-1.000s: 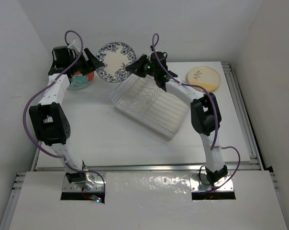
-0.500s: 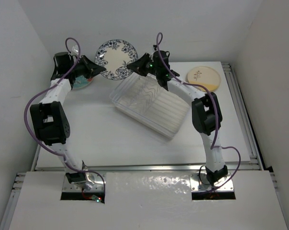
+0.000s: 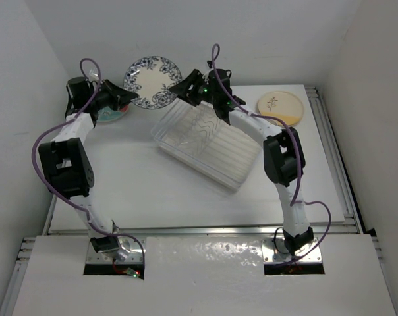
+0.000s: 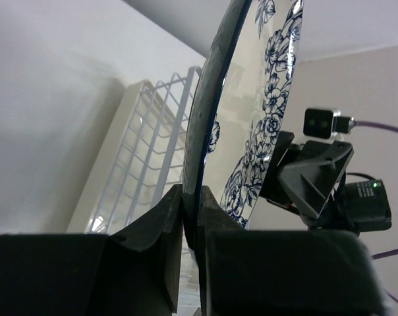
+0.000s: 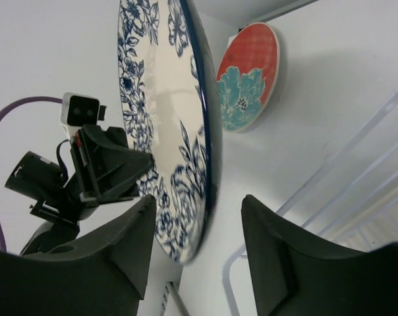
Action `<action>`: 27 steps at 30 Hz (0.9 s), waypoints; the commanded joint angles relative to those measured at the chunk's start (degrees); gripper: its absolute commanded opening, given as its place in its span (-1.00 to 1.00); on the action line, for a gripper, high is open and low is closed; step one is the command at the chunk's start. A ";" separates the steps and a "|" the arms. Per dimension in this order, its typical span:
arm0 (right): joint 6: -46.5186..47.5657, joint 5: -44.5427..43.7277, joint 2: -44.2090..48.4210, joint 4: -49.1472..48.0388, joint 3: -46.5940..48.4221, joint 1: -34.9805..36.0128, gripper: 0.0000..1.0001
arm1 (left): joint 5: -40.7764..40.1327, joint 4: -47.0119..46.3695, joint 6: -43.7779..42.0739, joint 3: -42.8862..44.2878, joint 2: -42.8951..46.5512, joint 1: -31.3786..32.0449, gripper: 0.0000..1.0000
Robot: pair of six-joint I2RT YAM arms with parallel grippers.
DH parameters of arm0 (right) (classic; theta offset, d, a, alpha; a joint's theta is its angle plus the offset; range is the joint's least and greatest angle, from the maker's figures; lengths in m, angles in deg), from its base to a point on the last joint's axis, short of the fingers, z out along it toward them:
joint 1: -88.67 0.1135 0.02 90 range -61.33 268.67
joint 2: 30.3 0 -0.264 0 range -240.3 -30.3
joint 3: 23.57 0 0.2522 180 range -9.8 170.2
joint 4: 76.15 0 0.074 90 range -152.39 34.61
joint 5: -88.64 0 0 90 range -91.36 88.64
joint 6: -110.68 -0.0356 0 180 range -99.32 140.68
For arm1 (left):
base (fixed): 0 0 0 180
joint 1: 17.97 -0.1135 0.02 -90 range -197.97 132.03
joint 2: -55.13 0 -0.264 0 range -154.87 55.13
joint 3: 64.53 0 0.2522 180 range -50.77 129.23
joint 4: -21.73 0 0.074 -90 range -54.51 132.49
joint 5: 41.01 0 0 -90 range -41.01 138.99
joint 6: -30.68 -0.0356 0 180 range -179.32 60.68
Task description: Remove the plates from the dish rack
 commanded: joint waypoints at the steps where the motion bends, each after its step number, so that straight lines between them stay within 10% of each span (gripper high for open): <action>1: 1.15 -0.29 2.70 -2.82 2.95 0.07 0.10 | 2.37 -11.76 5.07 1.08 2.20 -3.24 -1.00; 27: 29.71 -11.00 24.49 9.57 -4.61 -0.89 0.30 | -15.91 -2.98 -5.11 20.76 -22.76 -16.60 -1.00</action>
